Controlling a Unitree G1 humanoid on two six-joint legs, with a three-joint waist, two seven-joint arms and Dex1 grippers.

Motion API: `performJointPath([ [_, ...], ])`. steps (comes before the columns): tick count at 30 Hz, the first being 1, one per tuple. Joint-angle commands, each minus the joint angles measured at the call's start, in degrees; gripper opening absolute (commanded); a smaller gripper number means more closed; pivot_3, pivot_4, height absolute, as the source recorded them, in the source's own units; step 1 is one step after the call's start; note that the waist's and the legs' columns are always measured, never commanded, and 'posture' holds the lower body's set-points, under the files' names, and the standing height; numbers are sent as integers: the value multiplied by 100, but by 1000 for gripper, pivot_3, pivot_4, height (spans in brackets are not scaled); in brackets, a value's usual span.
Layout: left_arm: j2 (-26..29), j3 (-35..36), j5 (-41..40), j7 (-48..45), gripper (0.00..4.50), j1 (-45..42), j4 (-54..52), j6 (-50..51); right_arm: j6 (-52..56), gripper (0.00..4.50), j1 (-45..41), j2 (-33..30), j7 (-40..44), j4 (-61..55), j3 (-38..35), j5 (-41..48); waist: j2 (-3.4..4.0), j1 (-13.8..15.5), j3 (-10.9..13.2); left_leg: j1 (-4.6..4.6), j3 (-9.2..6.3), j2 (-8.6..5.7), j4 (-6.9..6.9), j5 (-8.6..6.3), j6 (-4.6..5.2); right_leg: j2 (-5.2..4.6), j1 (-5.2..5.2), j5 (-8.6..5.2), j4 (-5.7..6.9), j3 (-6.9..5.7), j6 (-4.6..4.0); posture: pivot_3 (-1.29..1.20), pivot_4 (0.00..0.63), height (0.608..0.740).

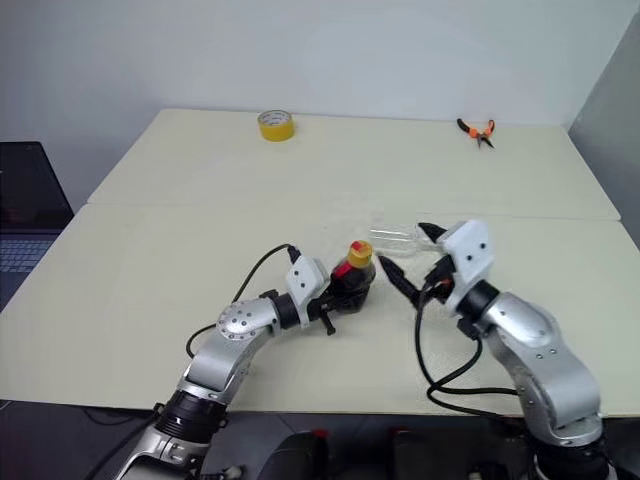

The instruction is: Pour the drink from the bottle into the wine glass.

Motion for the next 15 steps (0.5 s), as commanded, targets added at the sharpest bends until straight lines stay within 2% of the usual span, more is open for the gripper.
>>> performJointPath([
  [1, -39, 49, -78, -36, 639, -122, -151, -200, 211, 4500, 209, -321, 429, -494, -147, 514, 0, 1, 0, 0, 0, 0, -1, 0, 0, 0, 0, 0, 0, 0, 0, 0, 150, 740],
  [5, -43, 40, -71, -57, 639, -134, -141, -201, 332, 4500, -49, -249, 307, -577, 99, 667, 0, -28, 0, 3, 1, 2, 0, 0, 1, 2, 0, 0, 3, 3, 0, 0, 150, 740],
  [10, -46, 13, -62, -85, 639, -139, -135, -205, 250, 4500, -677, 164, -84, -220, 662, 269, 0, -36, 0, 4, -1, 6, -2, 0, 0, 9, -2, 0, 6, 1, 0, 0, 150, 740],
  [15, -65, 8, -48, -93, 639, -149, -122, -217, 141, 4500, -920, 347, -164, 30, 901, 4, 0, -2, 0, -2, 1, -2, 1, 0, 0, 0, -1, 0, -4, 3, 0, 0, 150, 740],
])
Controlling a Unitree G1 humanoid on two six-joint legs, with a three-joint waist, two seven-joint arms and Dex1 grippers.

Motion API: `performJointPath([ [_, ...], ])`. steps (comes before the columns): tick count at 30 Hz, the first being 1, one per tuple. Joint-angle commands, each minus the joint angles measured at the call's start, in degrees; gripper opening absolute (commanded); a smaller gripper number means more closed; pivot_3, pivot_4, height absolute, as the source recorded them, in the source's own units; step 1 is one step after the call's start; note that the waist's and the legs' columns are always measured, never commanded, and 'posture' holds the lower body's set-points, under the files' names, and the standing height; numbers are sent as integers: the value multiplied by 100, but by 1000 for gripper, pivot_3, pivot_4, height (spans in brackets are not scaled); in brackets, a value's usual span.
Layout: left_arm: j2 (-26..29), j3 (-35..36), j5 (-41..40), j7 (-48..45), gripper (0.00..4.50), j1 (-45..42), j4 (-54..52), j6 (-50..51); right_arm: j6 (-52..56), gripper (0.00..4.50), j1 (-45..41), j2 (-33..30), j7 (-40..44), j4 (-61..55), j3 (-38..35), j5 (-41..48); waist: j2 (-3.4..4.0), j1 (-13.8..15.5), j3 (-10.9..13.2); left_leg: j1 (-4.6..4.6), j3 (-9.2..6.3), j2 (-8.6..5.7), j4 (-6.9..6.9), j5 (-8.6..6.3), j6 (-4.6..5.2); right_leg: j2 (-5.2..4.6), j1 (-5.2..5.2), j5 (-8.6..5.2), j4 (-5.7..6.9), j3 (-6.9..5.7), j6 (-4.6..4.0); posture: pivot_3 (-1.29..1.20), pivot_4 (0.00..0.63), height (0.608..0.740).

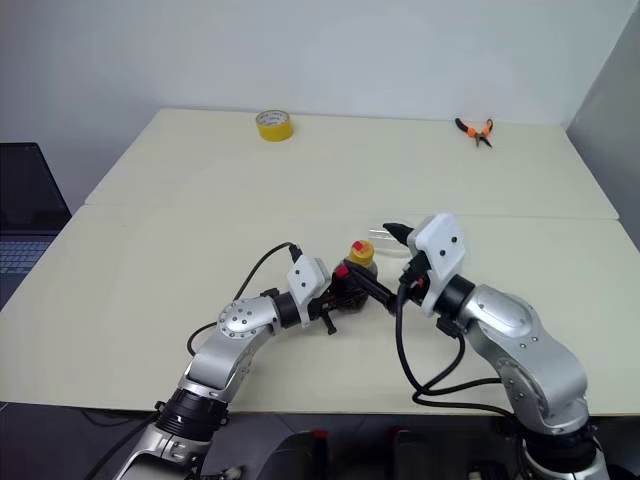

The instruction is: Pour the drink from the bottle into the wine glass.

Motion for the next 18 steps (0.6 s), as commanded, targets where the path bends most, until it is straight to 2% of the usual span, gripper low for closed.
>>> performJointPath([
  [1, -53, 14, -48, 1, 639, -98, -134, -173, -190, 4500, -128, 43, -45, -1, 54, -155, 0, 21, 0, -1, 0, 0, 0, 0, 0, 0, 0, 0, 0, -1, 0, 0, 150, 740],
  [9, -49, 20, -49, -6, 639, -67, -185, -151, -239, 4500, -56, 49, -112, 139, -158, -233, 0, 17, 0, 1, -1, 2, 0, 0, 0, 0, -1, 0, 4, -2, 0, 0, 150, 740],
  [14, -51, 20, -53, 0, 639, -50, -201, -138, -51, 4500, 131, -56, -50, -12, -387, 24, 0, 18, 0, 0, -1, 2, 0, 0, 0, 0, 0, 0, 4, -2, 0, 0, 150, 740],
  [18, -50, 22, -53, 7, 639, -43, -205, -140, 205, 4500, 351, -145, 55, -219, -746, 567, 0, 20, 0, 0, -2, 2, 0, 0, 0, 0, 0, 0, 2, -3, 0, 0, 150, 740],
])
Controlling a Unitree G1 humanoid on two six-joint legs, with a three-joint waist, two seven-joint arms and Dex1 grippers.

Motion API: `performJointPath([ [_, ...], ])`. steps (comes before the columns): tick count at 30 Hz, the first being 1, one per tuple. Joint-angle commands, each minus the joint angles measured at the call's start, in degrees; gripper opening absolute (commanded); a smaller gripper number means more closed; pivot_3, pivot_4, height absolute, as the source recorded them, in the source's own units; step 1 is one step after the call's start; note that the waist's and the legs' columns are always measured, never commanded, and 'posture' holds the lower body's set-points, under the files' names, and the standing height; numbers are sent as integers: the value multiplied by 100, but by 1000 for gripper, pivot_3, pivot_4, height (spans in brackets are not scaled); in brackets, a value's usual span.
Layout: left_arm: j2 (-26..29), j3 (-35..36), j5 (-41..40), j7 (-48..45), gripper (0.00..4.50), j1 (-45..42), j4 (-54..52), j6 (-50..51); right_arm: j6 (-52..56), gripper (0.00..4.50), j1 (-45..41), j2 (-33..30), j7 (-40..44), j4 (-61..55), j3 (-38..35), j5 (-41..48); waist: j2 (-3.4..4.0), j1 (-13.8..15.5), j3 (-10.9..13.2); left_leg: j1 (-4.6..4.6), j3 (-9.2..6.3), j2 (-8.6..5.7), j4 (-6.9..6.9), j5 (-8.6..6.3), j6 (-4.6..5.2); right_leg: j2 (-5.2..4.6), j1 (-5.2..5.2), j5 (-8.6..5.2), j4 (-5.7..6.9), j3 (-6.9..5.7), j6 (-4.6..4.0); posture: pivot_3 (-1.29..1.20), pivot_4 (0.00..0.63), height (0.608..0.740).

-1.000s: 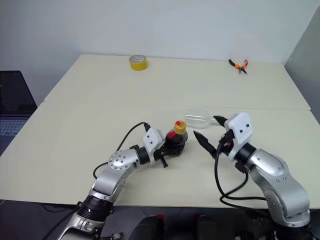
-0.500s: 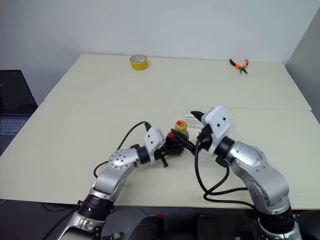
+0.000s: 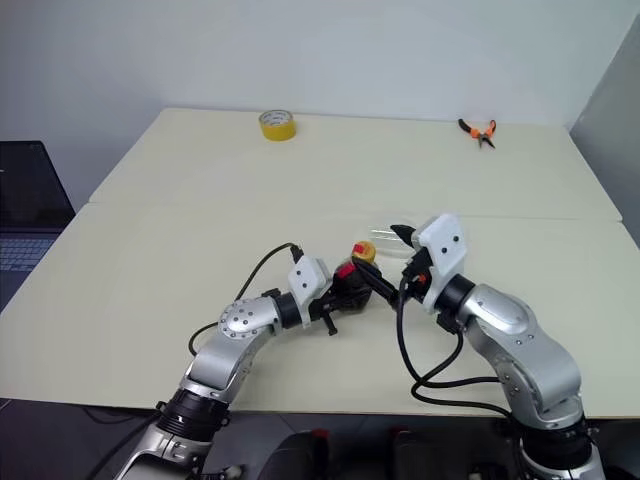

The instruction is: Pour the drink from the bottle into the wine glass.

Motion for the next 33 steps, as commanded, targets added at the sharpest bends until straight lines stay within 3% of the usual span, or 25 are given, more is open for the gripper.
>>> performJointPath([
  [1, -24, 42, -59, 18, 639, -47, -205, -137, 212, 4500, 106, -118, 61, -338, -478, 495, 0, -2, 0, 0, 0, 0, 0, 0, 0, 0, 0, 0, 1, 1, 0, 0, 150, 740],
  [6, -17, 42, -59, 12, 638, -49, -201, -139, 488, 4500, 353, -407, 241, -487, -846, 1082, 0, -2, 0, 1, 0, 0, 0, 0, 0, 1, 0, 0, 2, 0, 0, 0, 150, 740],
  [10, 5, 39, -59, -14, 638, -53, -192, -148, 622, 4500, 653, -1004, 680, -661, -954, 1371, -1, 0, 0, -1, 0, -1, -1, 0, 1, 0, 2, 0, -2, -1, 0, 0, 150, 740],
  [19, -3, 9, -56, -20, 638, -60, -173, -168, 627, 4500, -210, -241, -342, -352, -110, 902, -1, -36, 0, 1, -2, 6, -3, 0, 0, 9, 0, 0, 0, 0, 0, 0, 150, 740],
  [30, -3, -4, -53, 21, 638, -17, -236, -148, 425, 4500, -452, 126, -447, -86, 249, 538, -1, -17, 0, -1, 1, -1, 0, 0, 0, 0, -1, 0, 1, 2, 1, 0, 150, 740],
  [33, 1, -6, -50, 23, 638, 2, -248, -147, 391, 3885, -444, 163, -435, -75, 248, 492, -1, -17, 0, -1, 1, 0, 0, 0, 0, 0, -2, 0, 1, 1, 1, 0, 150, 740],
])
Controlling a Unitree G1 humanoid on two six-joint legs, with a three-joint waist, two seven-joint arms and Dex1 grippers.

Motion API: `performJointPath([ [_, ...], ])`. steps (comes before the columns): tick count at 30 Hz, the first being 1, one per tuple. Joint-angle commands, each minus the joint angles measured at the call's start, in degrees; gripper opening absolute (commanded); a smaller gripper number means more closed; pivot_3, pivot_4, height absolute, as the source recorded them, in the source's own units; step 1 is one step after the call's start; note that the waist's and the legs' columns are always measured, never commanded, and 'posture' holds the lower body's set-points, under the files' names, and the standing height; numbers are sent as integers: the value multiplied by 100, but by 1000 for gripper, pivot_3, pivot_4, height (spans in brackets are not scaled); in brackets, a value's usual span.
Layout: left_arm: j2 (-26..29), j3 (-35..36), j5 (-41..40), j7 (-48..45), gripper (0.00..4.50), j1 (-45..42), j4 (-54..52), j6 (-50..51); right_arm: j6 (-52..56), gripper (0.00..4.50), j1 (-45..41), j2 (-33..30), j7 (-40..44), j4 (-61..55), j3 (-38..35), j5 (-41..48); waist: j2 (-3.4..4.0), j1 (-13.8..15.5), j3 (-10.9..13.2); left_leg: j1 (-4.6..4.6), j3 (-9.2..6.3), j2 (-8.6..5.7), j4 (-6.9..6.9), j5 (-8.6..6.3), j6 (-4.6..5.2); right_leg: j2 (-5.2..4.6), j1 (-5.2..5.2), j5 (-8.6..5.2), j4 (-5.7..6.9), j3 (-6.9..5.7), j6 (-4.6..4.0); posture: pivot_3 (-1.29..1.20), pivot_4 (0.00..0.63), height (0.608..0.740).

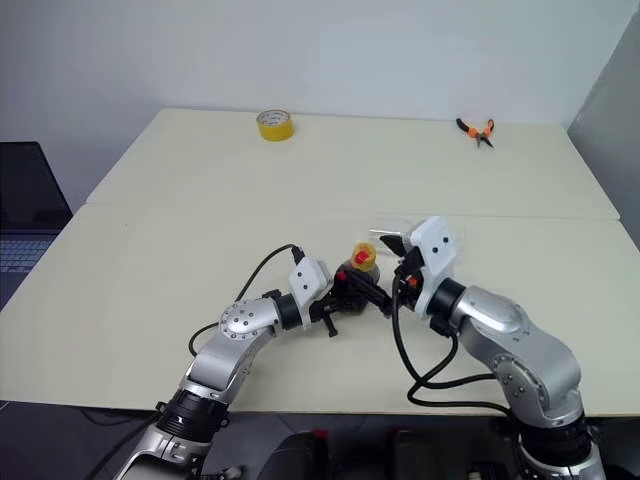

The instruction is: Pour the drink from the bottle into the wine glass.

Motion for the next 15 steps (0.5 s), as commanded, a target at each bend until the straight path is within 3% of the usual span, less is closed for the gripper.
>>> performJointPath([
  [1, -29, 33, -49, 32, 638, -5, -259, -122, -170, 3521, -54, 43, 15, -117, -63, -37, 0, 0, 0, 0, 0, 0, 0, 0, 0, 0, 0, 0, 0, 0, 0, 0, 150, 740],
  [7, -20, 34, -56, 38, 638, 36, -305, -102, -248, 1370, -5, 95, 74, -134, -73, -46, 0, 0, 0, 0, -1, 1, 0, 0, 0, 0, 0, 0, 0, -1, 0, 0, 150, 740],
  [15, -42, 30, -61, 79, 638, 63, -311, -98, -404, 1264, 88, 604, 243, -30, -320, 574, 0, -1, 0, 0, 0, 1, 0, 0, 0, 0, 0, 0, 0, 0, 0, 0, 150, 740],
])
